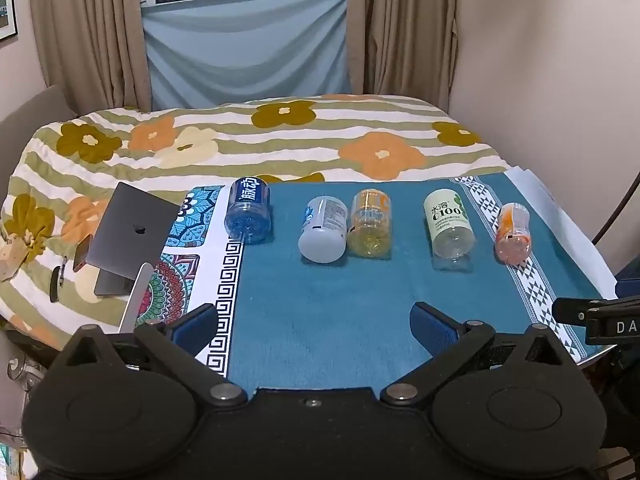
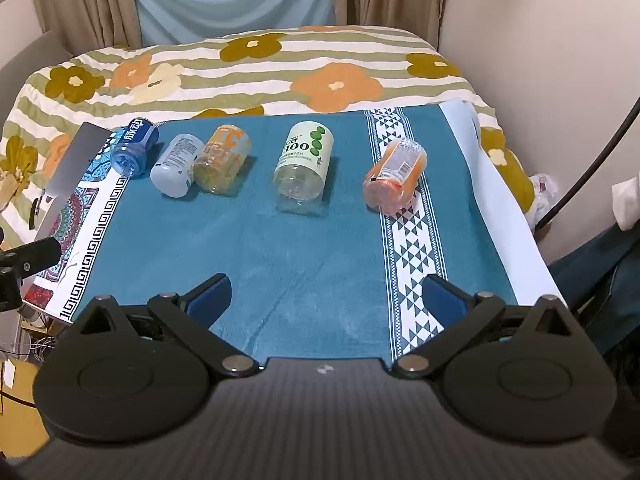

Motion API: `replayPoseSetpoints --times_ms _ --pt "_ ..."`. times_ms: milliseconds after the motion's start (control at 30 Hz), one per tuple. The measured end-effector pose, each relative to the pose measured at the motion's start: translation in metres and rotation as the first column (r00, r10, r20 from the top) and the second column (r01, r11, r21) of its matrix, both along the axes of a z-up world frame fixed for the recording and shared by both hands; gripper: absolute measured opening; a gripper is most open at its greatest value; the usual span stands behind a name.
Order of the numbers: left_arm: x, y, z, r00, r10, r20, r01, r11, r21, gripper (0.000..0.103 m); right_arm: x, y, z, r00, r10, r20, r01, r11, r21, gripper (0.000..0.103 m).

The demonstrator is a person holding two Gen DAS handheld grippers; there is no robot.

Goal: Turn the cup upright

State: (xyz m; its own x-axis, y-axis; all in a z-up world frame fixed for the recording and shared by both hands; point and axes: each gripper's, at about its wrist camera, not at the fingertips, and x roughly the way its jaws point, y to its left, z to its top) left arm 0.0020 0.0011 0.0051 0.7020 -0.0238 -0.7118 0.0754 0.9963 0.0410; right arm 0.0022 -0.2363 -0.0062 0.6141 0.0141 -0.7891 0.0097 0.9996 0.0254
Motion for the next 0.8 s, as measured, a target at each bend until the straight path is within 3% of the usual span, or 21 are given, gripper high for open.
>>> replayPoseSetpoints --times_ms 800 --pt "0.0053 0.0084 -0.0014 1.000 0.002 -0.004 -0.002 1.000 -0.012 0.103 0.0044 0.0047 -0.0019 1.000 -0.007 -0.005 0.007 1.000 0.002 0.103"
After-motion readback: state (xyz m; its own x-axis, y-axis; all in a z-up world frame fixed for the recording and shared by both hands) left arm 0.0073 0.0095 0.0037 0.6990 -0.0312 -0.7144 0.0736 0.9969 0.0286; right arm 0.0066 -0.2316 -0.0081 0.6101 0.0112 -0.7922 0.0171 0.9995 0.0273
